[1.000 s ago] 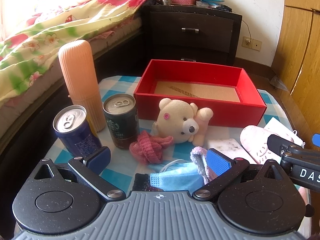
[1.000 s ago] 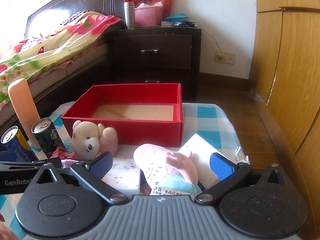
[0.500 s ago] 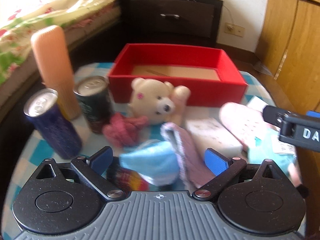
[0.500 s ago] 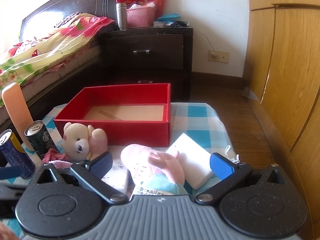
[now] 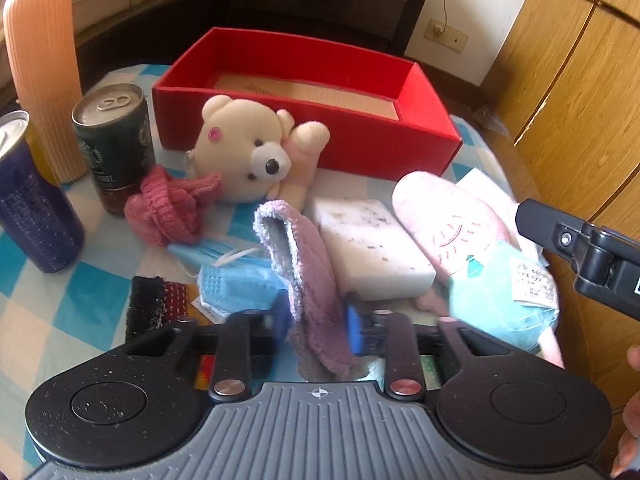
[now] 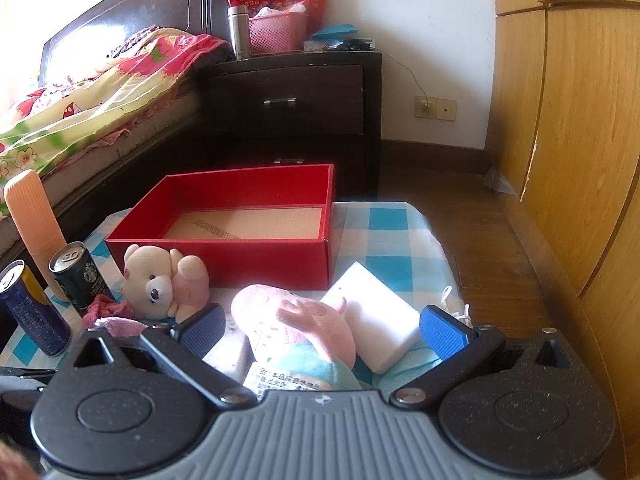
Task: Organize soft objects
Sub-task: 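Close the left tool on the lilac towel, then grasp the white foam block with the right tool while the left tool lifts the towel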
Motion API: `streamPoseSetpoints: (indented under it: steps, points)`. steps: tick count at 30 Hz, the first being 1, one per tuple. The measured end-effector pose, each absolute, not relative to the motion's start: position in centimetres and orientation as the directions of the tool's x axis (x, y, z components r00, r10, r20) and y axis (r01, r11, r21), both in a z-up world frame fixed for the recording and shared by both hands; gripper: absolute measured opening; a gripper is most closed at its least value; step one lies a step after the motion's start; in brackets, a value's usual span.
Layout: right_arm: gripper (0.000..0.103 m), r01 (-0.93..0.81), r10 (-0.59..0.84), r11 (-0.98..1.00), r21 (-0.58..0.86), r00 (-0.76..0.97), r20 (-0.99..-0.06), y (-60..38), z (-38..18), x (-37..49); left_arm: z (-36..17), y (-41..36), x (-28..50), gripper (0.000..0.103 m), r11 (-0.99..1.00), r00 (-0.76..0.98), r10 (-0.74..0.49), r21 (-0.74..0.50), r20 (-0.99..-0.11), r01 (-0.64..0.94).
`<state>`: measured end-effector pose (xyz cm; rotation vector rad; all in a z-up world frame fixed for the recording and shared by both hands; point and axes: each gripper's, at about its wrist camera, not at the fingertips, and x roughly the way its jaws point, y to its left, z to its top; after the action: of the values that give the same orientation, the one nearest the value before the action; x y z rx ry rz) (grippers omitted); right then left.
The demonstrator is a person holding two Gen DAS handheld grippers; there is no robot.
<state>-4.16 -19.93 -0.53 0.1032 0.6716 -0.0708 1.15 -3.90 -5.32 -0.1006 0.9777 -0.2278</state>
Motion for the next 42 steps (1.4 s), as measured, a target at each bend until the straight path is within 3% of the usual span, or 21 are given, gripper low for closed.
streamPoseSetpoints:
  steps: [3,5,25,30,37,42]
  points:
    - [0.084,0.097,-0.033,0.993,0.065,0.769,-0.638,-20.1,-0.8,-4.0,-5.1,-3.5,1.0,0.004,0.961,0.528,-0.277,-0.23,-0.803,0.155]
    - [0.084,0.092,-0.032,0.994,0.06,0.765,-0.643,-20.0,-0.9,-3.9,-4.9,-3.1,0.8,0.003,0.959,0.532,-0.284,-0.238,-0.797,0.155]
    - [0.084,0.044,-0.018,0.999,0.019,0.716,-0.698,-17.9,-2.4,-1.8,0.7,5.6,-1.0,0.002,0.94,0.648,-0.296,-0.335,-0.701,0.067]
    - [0.084,-0.057,0.045,0.998,0.009,0.68,-0.732,-15.3,-3.6,-0.7,1.6,6.3,-1.2,0.002,0.938,0.672,-0.294,-0.339,-0.68,0.067]
    - [0.085,-0.207,0.002,0.959,-0.195,0.689,-0.724,-10.9,-4.8,1.2,2.2,6.3,-1.1,0.002,0.923,0.669,-0.343,-0.369,-0.659,0.11]
    - [0.085,-0.295,0.129,0.949,-0.106,0.677,-0.724,-10.7,-3.0,1.0,2.8,7.0,-1.3,0.002,0.919,0.687,-0.35,-0.376,-0.637,0.119]
